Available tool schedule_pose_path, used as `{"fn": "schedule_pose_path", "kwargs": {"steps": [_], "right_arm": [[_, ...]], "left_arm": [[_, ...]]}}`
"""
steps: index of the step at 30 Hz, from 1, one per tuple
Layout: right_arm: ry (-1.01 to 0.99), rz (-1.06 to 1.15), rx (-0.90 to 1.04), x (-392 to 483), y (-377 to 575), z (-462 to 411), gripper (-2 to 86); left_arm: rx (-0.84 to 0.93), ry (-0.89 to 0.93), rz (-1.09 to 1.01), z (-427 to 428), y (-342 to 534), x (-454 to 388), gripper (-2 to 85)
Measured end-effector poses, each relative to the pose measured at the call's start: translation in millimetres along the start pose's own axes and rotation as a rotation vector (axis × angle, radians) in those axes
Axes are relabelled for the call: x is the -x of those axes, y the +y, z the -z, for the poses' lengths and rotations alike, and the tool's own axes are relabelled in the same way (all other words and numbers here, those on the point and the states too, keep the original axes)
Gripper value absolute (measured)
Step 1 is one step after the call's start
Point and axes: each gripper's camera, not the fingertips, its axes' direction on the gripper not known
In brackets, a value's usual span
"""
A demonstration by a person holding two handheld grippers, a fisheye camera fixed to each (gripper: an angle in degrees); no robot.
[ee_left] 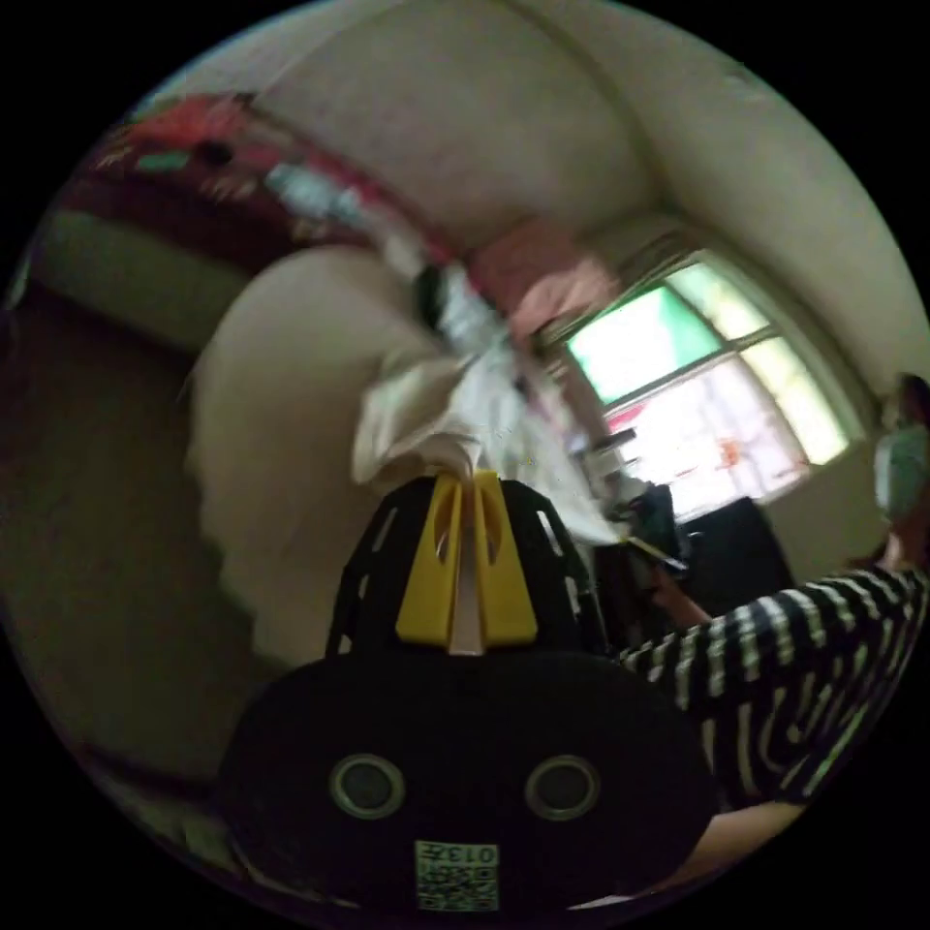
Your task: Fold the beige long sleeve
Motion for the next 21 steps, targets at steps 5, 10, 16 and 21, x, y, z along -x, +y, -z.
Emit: {"fn": "schedule_pose_path", "kwargs": {"steps": [5,10,16,21], "right_arm": [[0.018,-0.062,0.370,2,52,-77,5.3],[0.073,0.045,0.241,14,35,-61,7.8],[-0.056,0.406,0.131,87,-45,-122,9.2],[-0.120,0.608,0.280,115,-85,-191,8.4]], "left_arm": [[0.172,-0.222,0.166,-12,43,16,4.5],[0.053,-0.383,-0.061,6,-3,-48,6.7],[0.271,-0.351,-0.276,-138,-67,-102,8.5],[0.424,-0.472,-0.365,-210,-73,-117,5.8]]}}
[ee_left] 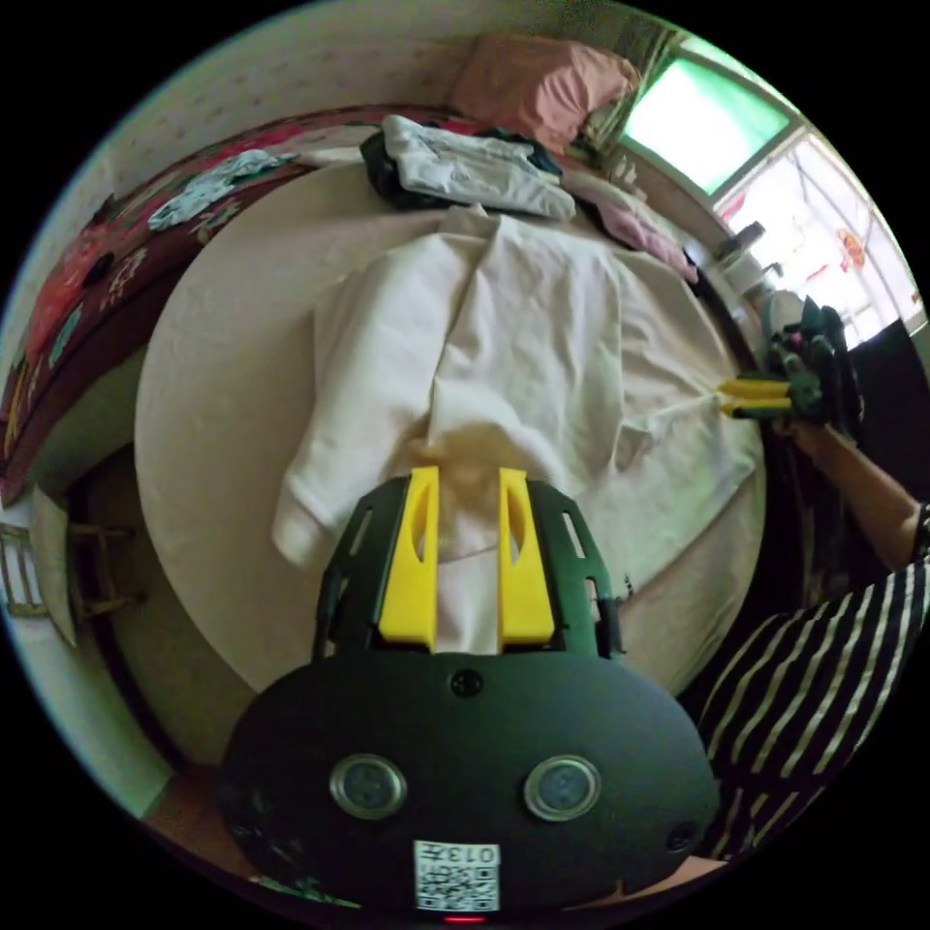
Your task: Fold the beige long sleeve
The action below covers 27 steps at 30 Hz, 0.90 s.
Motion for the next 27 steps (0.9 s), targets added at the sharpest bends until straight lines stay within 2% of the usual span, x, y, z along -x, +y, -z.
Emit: {"fn": "schedule_pose_path", "kwargs": {"steps": [2,6,15,17,20,22,25,27], "right_arm": [[0.025,0.032,0.071,-2,-11,-16,6.2],[0.031,0.063,0.118,4,-26,-24,1.7],[-0.002,0.063,-0.047,52,25,30,0.7],[-0.049,0.064,-0.026,69,43,25,0.7],[-0.087,0.080,0.117,99,73,-13,0.9],[-0.142,0.041,0.188,108,90,-45,1.1],[-0.289,-0.058,0.217,110,112,-90,2.1],[-0.302,-0.067,0.245,106,113,-103,4.5]], "left_arm": [[0.045,-0.057,-0.014,-7,-10,-8,2.1],[0.043,-0.008,-0.013,5,-23,-12,0.3],[-0.154,0.062,-0.194,96,13,-55,-0.1],[-0.120,0.089,-0.188,100,25,-59,0.0],[-0.054,0.171,-0.236,94,48,-70,0.3],[0.100,0.273,-0.247,65,64,-74,0.8],[0.308,0.317,-0.187,17,84,-68,2.8],[0.308,0.347,-0.145,15,89,-60,4.4]]}}
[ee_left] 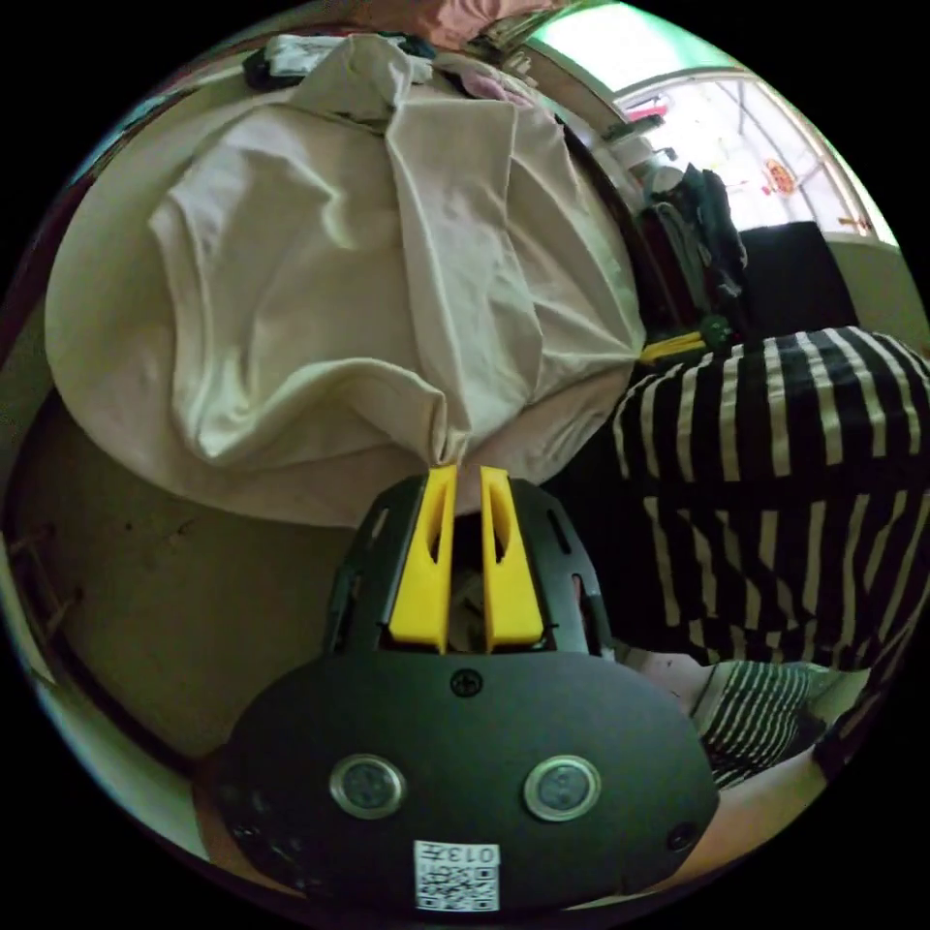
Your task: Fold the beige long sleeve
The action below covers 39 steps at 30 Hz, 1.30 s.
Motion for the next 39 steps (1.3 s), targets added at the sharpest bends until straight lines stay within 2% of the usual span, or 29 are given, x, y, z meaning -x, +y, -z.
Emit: {"fn": "schedule_pose_path", "kwargs": {"steps": [2,4,8,12,15,18,20,23,25,28,29,31,32,34,36,39], "right_arm": [[-0.002,-0.006,-0.022,-9,-5,11,6.1],[0.008,-0.032,-0.085,-26,-16,31,7.5],[0.024,-0.070,-0.384,-65,-91,77,9.0],[-0.162,-0.050,-0.484,-88,-213,74,9.1],[-0.161,-0.100,-0.461,-100,-281,57,7.6],[-0.272,-0.076,-0.480,-99,-315,58,2.8],[-0.256,0.015,-0.474,-83,-318,66,1.9],[-0.203,0.212,-0.512,-47,-288,80,1.2],[-0.228,0.328,-0.475,-25,-261,77,1.2],[-0.195,0.467,-0.097,12,-227,20,1.7],[-0.167,0.491,0.072,21,-213,-7,2.2],[-0.160,0.471,0.102,19,-197,-17,3.2],[-0.186,0.400,0.031,5,-196,-3,4.4],[-0.155,0.238,-0.154,-29,-206,33,6.3],[0.007,-0.008,-0.390,-81,-230,83,7.3],[0.201,-0.188,-0.520,-135,-274,117,7.6]], "left_arm": [[-0.073,0.027,0.013,20,3,6,4.9],[-0.211,-0.031,0.038,63,-2,18,5.4],[-0.408,-0.059,0.047,101,-46,41,6.7],[-0.338,-0.093,-0.014,69,-147,46,10.1],[-0.306,-0.086,0.001,40,-200,51,10.1],[-0.225,-0.069,0.021,23,-229,50,2.2],[-0.215,-0.071,-0.068,25,-232,35,1.1],[-0.256,0.061,-0.225,39,-208,8,0.5],[-0.191,0.213,-0.327,34,-178,-12,0.7],[-0.037,0.238,-0.354,22,-139,-18,1.8],[-0.025,0.254,-0.339,24,-132,-14,2.3],[-0.135,0.272,-0.227,62,-114,17,3.8],[-0.201,0.248,-0.190,77,-111,27,4.1],[-0.431,0.040,0.024,133,-104,71,4.8],[-0.503,-0.150,0.142,160,-116,92,5.4],[-0.433,-0.334,0.215,174,-171,110,5.8]]}}
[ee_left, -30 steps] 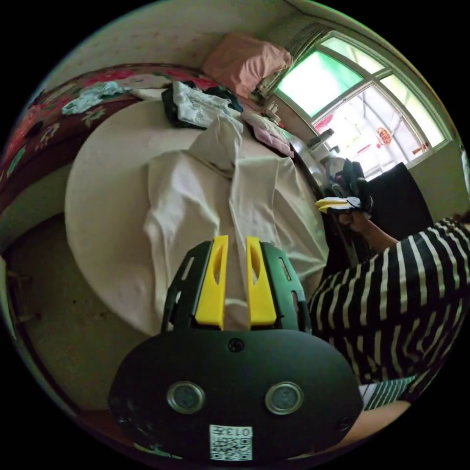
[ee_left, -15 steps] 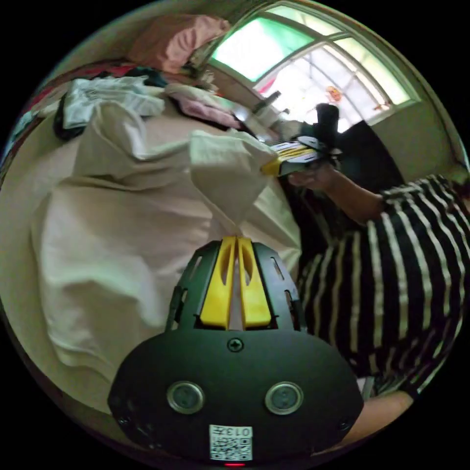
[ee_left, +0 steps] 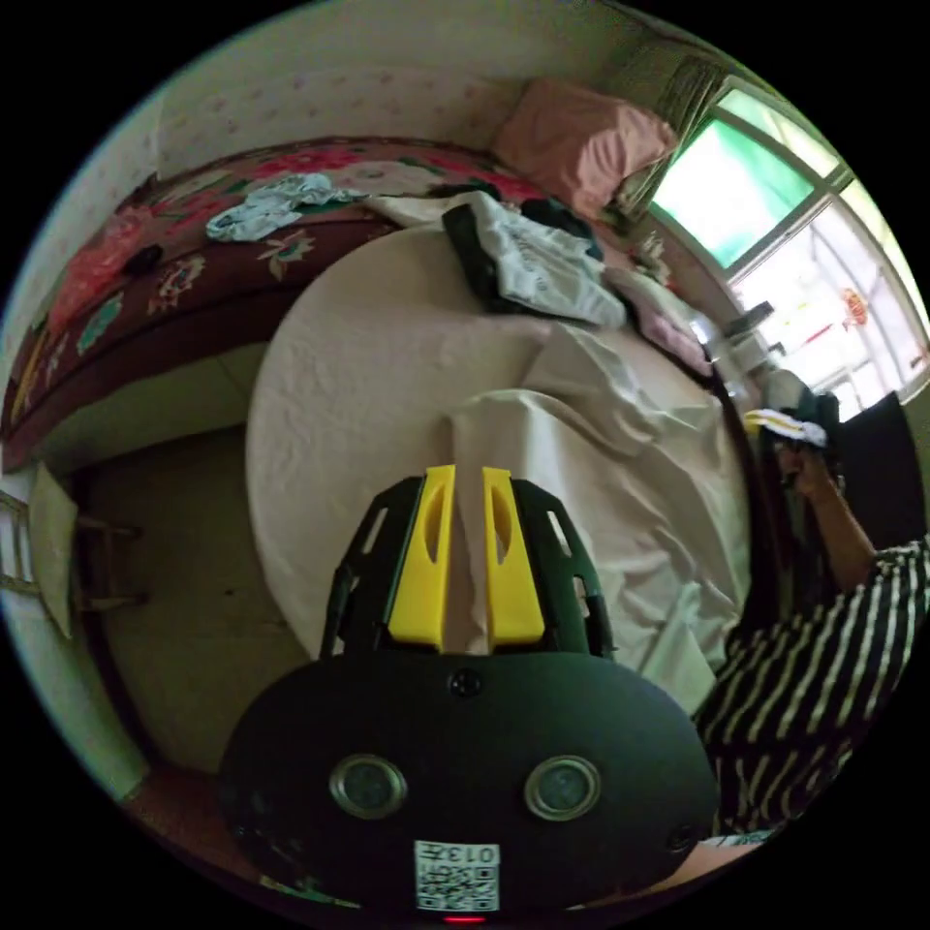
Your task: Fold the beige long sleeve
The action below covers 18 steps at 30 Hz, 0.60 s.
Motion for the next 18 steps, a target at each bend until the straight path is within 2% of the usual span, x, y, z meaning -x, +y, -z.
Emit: {"fn": "schedule_pose_path", "kwargs": {"steps": [4,7,9,11,13,15,17,18], "right_arm": [[0.089,0.018,0.114,-28,-62,-43,7.8],[0.100,0.212,0.321,-15,-86,-86,8.9],[0.087,0.310,0.420,-1,-91,-106,9.1],[0.100,0.348,0.423,7,-92,-113,9.0],[0.117,0.367,0.429,15,-93,-122,8.3],[0.141,0.384,0.392,22,-98,-125,4.8],[0.111,0.381,0.412,25,-104,-125,2.6],[0.167,0.391,0.427,27,-109,-124,1.9]], "left_arm": [[0.144,-0.104,-0.097,-47,-61,-20,8.9],[0.233,-0.019,-0.172,-75,-79,-41,11.2],[0.260,-0.061,-0.228,-82,-82,-57,11.3],[0.254,-0.100,-0.249,-81,-81,-68,10.7],[0.257,-0.123,-0.268,-77,-78,-80,6.1],[0.295,-0.189,-0.299,-77,-75,-91,1.7],[0.297,-0.205,-0.313,-72,-73,-102,0.7],[0.281,-0.243,-0.326,-63,-73,-109,0.3]]}}
